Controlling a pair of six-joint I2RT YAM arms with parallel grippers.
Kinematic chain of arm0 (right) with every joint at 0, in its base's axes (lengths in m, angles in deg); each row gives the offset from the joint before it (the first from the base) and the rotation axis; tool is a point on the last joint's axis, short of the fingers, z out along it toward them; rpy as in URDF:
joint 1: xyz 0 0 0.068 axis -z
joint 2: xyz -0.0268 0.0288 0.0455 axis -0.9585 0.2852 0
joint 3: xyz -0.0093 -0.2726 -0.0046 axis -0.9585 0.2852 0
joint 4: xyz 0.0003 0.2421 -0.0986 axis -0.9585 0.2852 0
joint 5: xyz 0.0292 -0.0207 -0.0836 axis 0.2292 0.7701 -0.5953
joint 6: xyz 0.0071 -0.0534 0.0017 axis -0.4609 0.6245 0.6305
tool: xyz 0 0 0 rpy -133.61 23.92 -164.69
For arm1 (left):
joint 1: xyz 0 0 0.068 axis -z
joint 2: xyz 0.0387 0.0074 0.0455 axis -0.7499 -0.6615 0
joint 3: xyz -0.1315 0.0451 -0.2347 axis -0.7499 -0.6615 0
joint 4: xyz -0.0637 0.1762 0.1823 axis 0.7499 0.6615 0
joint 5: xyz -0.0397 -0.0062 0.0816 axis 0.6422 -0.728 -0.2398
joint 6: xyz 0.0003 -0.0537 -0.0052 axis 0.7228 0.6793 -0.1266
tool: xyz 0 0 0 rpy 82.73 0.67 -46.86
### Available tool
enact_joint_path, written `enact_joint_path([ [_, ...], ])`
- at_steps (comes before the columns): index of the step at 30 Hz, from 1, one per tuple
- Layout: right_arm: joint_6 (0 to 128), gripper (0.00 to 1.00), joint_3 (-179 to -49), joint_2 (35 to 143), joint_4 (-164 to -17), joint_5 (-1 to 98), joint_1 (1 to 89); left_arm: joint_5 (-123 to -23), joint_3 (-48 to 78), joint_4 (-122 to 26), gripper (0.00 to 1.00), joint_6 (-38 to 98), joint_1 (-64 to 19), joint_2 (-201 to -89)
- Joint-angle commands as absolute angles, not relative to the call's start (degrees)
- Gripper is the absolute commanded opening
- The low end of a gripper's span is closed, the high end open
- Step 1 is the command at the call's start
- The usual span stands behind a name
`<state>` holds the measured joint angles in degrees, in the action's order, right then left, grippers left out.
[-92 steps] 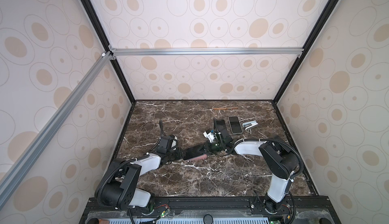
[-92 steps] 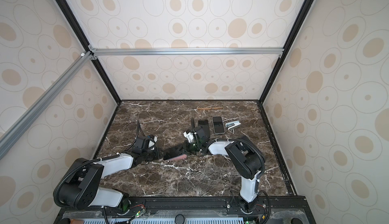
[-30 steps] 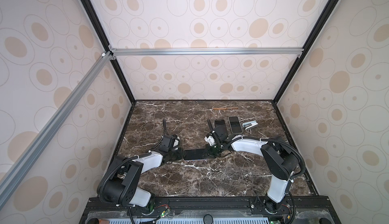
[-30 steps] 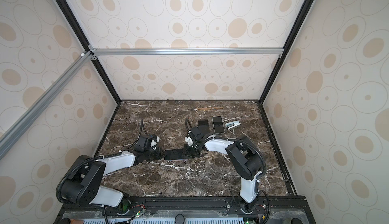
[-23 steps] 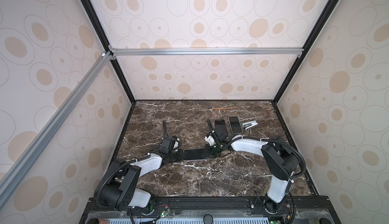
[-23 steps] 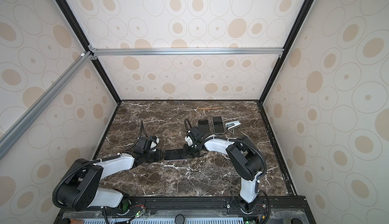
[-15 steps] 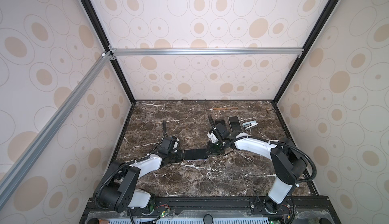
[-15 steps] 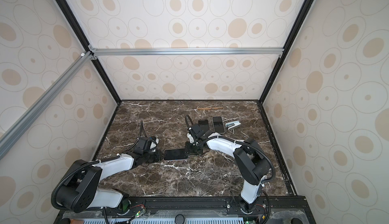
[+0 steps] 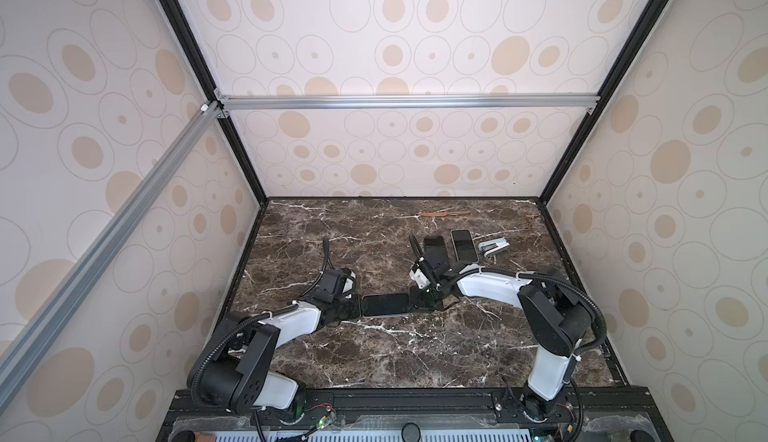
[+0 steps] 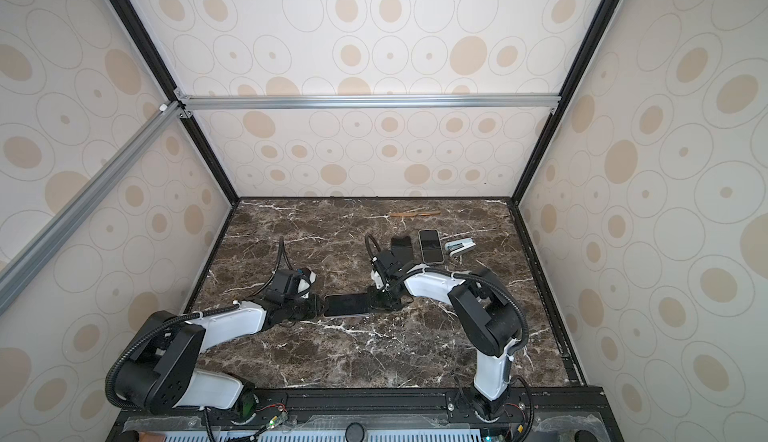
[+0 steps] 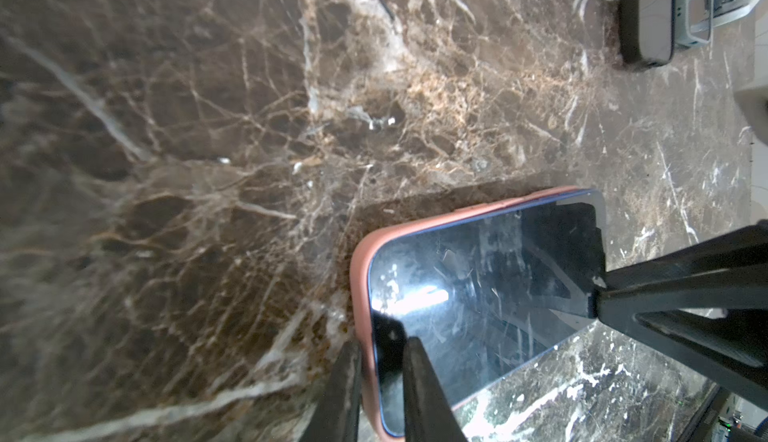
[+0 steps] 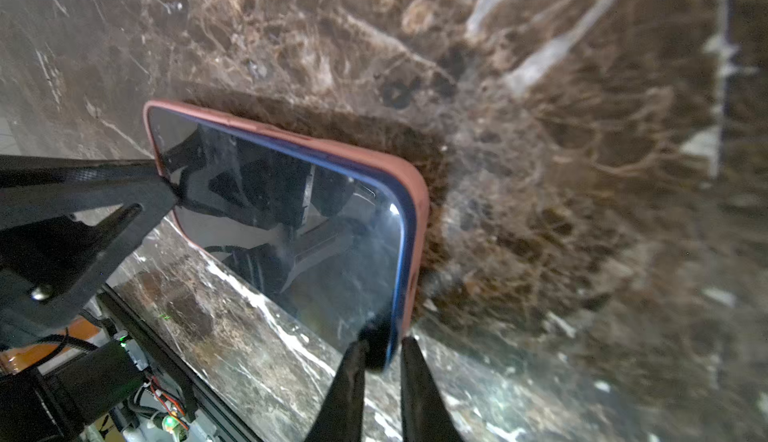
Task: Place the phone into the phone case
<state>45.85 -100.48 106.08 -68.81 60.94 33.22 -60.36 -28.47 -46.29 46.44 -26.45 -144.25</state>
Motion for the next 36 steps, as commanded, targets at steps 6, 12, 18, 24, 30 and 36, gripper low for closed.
enact_joint_path([
  [6,45.25,0.11,-99.81,109.77,-68.74,62.39,33.21,-58.96,-28.16,-43.93,0.18,44.66,-26.12,-146.67],
  [12,45.15,0.10,-99.32,113.62,-69.18,62.24,33.04,-57.08,-27.76,-44.02,0.19,44.52,-26.02,-148.09],
  [18,45.18,0.10,-98.86,117.19,-69.54,60.98,33.00,-56.84,-27.41,-43.53,0.19,44.17,-25.80,-149.24],
  [24,46.52,0.09,-99.76,119.55,-65.45,56.80,31.81,-57.37,-27.83,-43.39,0.19,44.26,-25.40,-148.59],
  [30,47.21,0.08,-103.00,122.32,-61.95,53.43,29.89,-57.95,-28.24,-43.14,0.18,44.26,-25.21,-147.62],
  [36,46.91,0.07,-104.96,122.45,-60.84,52.44,29.08,-58.54,-28.48,-43.71,0.18,44.74,-25.18,-147.29],
])
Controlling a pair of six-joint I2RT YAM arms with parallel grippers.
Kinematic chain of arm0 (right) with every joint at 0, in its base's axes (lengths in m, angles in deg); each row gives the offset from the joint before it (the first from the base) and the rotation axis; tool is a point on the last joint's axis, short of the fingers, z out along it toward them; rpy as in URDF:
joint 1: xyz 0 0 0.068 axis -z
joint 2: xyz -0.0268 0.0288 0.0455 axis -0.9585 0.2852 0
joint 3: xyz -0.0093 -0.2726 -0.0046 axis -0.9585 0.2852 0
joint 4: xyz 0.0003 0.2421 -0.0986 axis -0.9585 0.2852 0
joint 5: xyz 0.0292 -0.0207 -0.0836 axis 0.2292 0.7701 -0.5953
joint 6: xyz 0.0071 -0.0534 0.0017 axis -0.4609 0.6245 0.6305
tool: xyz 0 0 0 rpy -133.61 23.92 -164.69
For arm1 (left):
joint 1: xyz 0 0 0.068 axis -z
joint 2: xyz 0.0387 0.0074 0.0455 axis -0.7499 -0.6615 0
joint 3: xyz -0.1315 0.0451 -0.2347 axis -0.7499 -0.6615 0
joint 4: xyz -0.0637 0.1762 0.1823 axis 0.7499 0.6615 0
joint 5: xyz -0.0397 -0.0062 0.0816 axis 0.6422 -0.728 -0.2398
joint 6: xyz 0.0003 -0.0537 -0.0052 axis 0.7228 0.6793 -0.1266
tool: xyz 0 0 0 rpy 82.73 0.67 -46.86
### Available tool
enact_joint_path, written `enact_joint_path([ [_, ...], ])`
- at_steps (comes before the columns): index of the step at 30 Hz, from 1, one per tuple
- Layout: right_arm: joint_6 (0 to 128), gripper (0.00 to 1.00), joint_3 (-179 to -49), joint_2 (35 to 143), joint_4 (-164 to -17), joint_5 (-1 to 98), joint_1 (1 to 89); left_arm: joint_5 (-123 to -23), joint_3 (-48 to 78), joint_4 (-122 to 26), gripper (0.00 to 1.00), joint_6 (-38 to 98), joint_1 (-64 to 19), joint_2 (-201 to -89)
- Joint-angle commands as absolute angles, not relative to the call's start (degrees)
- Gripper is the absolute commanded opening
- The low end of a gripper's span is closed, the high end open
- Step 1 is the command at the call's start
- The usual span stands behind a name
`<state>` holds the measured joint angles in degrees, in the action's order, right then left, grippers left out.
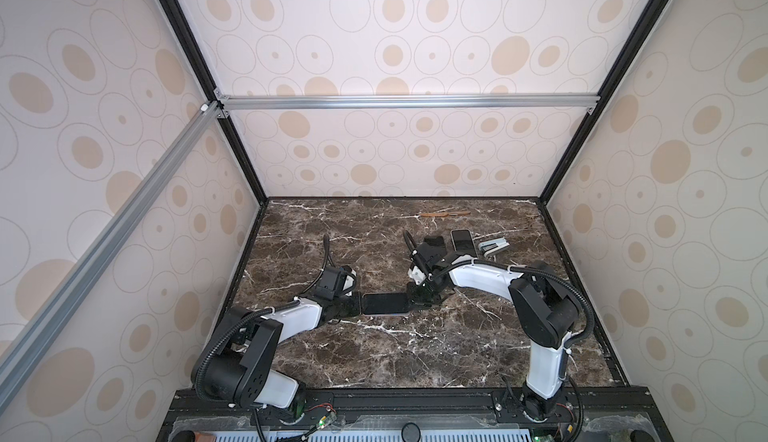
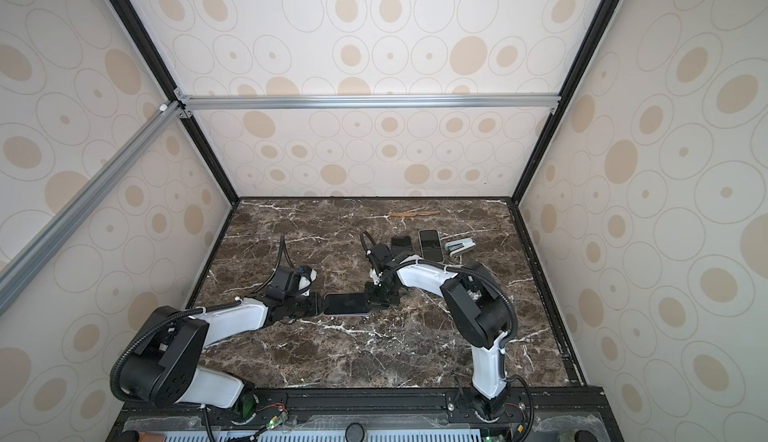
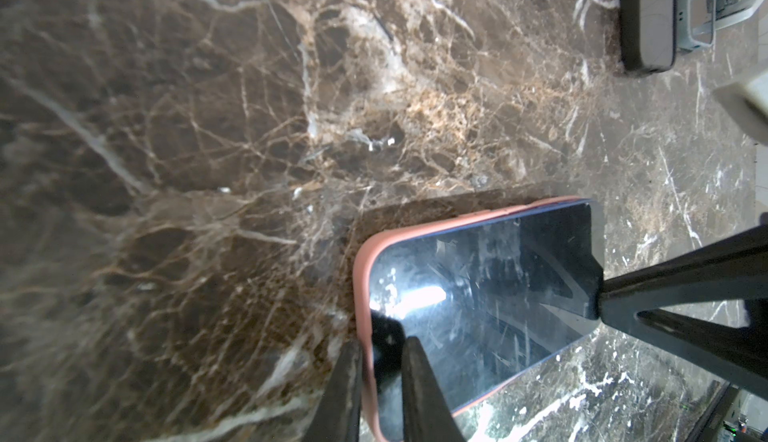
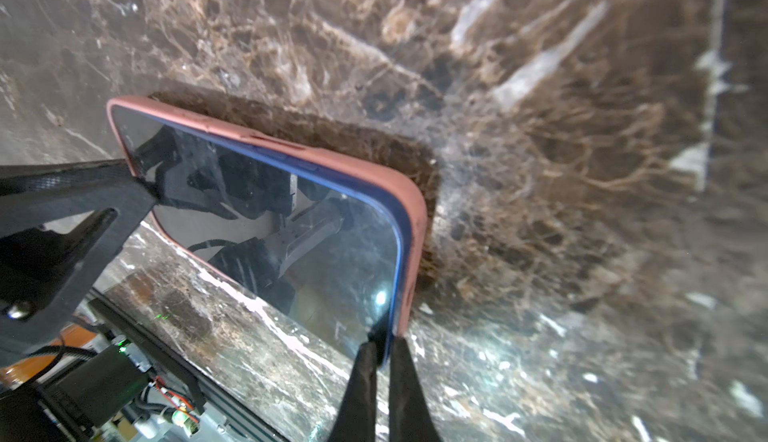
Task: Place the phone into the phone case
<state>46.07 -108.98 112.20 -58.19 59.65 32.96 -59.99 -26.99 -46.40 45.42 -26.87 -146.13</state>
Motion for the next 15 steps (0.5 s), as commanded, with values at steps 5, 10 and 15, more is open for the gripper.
enact_joint_path([
  [5,44.84,0.07,-105.70,124.69,-62.69,53.98,28.32,-58.39,-28.26,-43.24,0.18,44.69,-25.21,-148.27],
  [10,43.16,0.05,-105.57,126.97,-63.55,53.80,27.23,-58.16,-29.07,-44.18,0.18,45.52,-24.94,-147.70],
  [15,42.16,0.05,-105.78,128.47,-63.18,50.78,26.53,-57.16,-29.00,-44.00,0.18,45.56,-24.77,-148.36],
])
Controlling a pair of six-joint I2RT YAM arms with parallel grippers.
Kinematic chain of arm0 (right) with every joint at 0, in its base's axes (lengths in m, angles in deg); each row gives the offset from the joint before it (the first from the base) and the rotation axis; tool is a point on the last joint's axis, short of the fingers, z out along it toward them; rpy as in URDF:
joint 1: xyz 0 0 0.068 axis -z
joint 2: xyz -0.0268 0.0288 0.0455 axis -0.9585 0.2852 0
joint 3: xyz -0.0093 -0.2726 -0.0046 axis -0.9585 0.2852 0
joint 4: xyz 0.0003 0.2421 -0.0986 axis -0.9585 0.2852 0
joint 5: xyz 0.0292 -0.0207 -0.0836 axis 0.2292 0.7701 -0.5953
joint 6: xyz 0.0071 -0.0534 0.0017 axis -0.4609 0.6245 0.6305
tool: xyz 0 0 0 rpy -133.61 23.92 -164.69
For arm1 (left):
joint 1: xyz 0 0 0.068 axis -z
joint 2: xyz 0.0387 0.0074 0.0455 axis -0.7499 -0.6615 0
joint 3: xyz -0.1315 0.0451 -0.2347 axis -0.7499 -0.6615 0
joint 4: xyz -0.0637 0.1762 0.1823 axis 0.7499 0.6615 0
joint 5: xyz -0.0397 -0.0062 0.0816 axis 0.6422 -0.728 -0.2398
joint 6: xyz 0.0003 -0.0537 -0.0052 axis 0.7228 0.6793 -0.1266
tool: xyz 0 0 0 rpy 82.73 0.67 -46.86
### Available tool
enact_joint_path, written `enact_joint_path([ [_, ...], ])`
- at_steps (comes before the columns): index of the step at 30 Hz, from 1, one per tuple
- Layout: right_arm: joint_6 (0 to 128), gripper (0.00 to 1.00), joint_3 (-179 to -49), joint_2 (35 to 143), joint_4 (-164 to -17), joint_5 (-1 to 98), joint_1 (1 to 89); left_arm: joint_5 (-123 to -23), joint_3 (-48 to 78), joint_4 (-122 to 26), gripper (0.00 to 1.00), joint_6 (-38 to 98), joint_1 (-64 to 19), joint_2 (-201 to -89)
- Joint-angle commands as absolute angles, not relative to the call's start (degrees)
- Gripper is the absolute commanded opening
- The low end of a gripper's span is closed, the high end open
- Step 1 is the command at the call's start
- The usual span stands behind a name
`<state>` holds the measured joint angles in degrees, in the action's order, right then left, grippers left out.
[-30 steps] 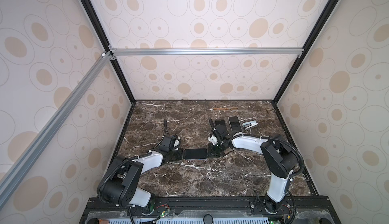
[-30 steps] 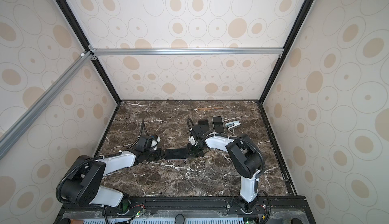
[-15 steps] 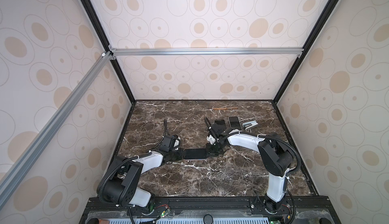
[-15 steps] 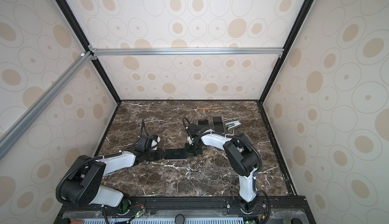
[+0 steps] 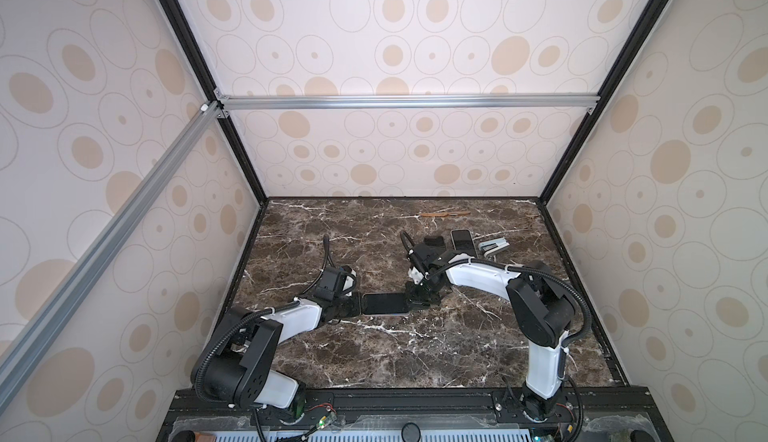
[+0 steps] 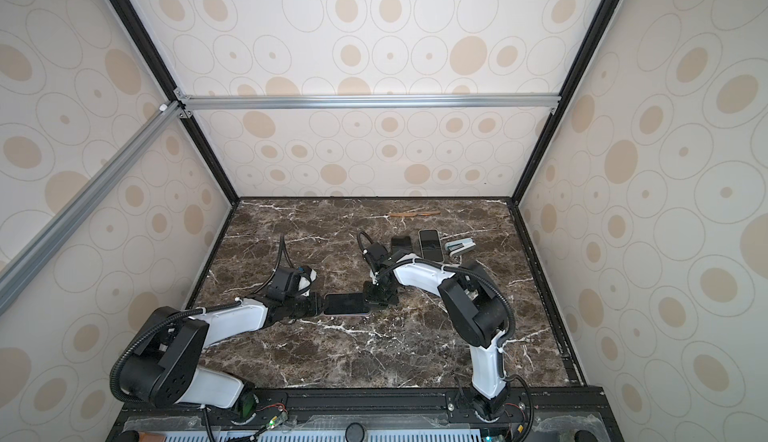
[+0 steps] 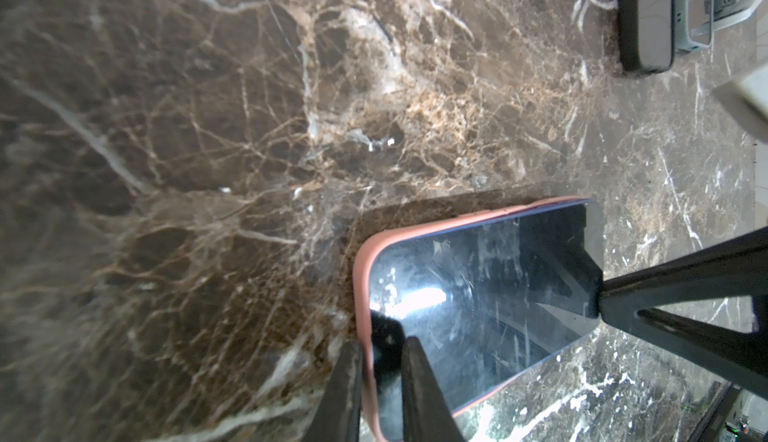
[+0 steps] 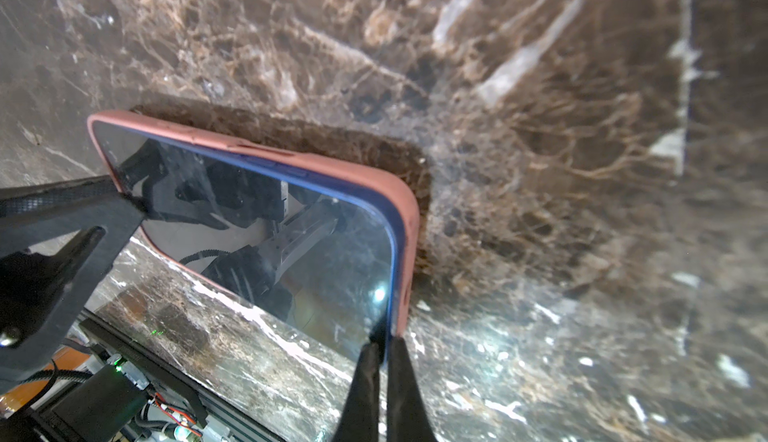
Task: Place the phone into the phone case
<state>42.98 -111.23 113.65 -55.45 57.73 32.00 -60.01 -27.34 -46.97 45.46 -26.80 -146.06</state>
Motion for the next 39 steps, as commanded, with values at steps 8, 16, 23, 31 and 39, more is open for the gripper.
enact_joint_path([
  [8,39.92,0.05,-105.78,132.10,-63.97,48.59,25.99,-55.92,-29.67,-45.47,0.18,46.52,-24.16,-148.18],
  [16,38.03,0.05,-105.64,135.27,-66.97,49.55,25.96,-54.37,-29.90,-46.77,0.19,47.59,-23.63,-148.18],
  [23,35.72,0.05,-104.96,137.76,-70.03,49.41,25.82,-55.25,-29.74,-47.30,0.19,47.71,-23.10,-146.78],
  [31,37.06,0.05,-102.30,127.14,-67.78,46.78,25.57,-59.03,-29.19,-46.06,0.19,46.82,-23.11,-145.94],
  [39,42.57,0.05,-102.18,122.15,-66.88,42.52,23.38,-60.62,-29.00,-46.30,0.19,47.15,-23.09,-145.79],
])
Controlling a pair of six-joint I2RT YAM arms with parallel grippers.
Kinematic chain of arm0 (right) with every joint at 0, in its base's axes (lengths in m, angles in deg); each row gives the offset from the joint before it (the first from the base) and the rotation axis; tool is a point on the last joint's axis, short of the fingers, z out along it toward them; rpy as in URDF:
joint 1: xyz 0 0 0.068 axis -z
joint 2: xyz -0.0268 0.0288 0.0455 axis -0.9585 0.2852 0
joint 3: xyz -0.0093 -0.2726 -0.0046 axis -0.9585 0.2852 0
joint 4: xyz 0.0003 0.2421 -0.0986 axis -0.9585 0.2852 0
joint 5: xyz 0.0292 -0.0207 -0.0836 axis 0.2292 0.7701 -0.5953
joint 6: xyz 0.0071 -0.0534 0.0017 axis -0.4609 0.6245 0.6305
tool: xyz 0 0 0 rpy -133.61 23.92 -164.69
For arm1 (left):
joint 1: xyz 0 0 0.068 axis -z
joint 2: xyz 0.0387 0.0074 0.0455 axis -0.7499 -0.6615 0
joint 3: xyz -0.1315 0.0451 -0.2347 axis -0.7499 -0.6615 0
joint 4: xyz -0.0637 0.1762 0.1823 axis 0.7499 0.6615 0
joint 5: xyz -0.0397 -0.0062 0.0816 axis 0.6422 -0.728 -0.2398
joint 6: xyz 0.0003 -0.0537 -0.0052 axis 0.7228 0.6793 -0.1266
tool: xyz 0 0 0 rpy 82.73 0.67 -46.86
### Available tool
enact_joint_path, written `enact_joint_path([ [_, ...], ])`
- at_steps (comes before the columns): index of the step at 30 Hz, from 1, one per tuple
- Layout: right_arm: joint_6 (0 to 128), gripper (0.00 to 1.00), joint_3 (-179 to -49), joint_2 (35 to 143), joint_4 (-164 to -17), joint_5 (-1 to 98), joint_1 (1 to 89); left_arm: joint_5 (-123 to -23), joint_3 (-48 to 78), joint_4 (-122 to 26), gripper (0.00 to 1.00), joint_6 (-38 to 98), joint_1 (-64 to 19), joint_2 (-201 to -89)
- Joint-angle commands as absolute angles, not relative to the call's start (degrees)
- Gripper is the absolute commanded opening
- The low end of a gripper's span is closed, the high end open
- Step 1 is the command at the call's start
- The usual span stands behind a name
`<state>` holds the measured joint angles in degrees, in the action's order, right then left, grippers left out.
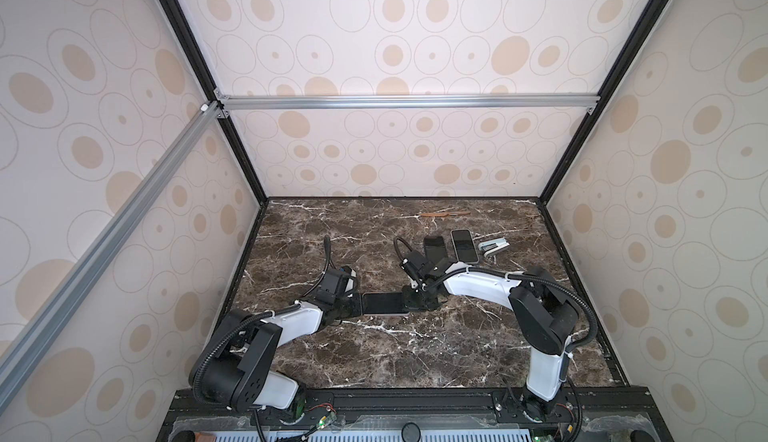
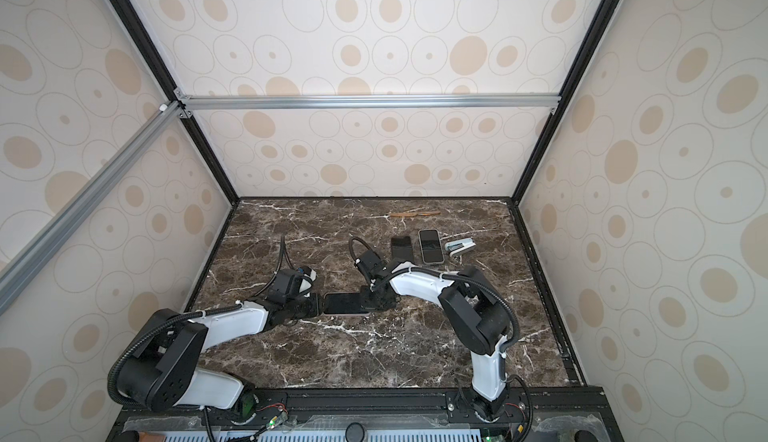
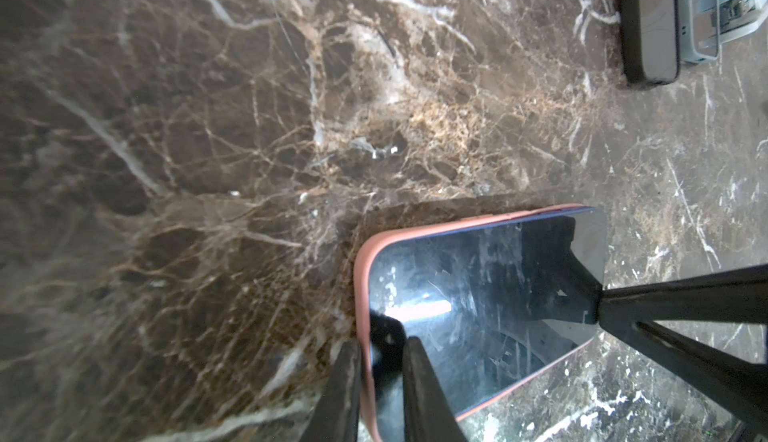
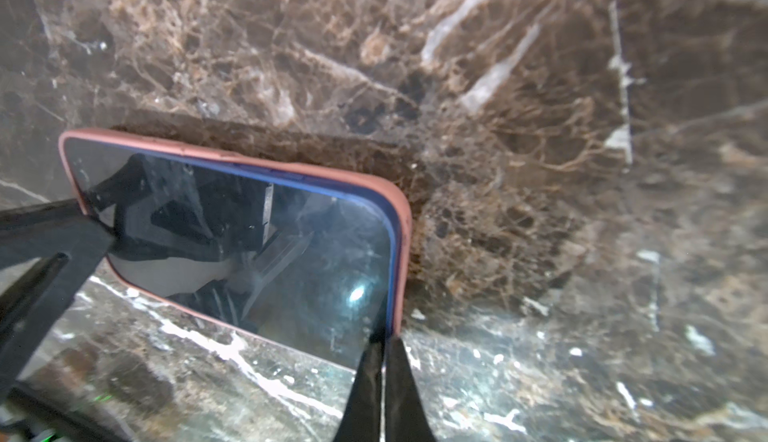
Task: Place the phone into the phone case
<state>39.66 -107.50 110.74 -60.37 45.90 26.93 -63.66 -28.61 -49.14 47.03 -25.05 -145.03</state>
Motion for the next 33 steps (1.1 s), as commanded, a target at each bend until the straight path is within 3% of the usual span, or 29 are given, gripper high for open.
enact_joint_path([
  [1,42.84,0.05,-103.00,123.22,-66.40,43.30,23.30,-60.56,-29.01,-46.29,0.19,47.12,-23.09,-145.62],
  [6,44.79,0.06,-111.69,128.51,-55.41,38.71,21.94,-61.40,-30.12,-46.38,0.19,47.42,-23.10,-143.12],
  [12,42.11,0.06,-110.02,129.05,-56.71,39.62,21.85,-61.78,-29.75,-45.82,0.19,46.98,-23.10,-142.93],
  [23,45.70,0.11,-113.47,108.63,-57.31,43.32,27.07,-65.66,-23.98,-43.06,0.21,45.11,-23.69,-143.24],
  [33,53.65,0.15,-117.52,108.42,-53.33,49.29,34.14,-66.56,-19.41,-42.13,0.28,48.24,-23.89,-142.97],
])
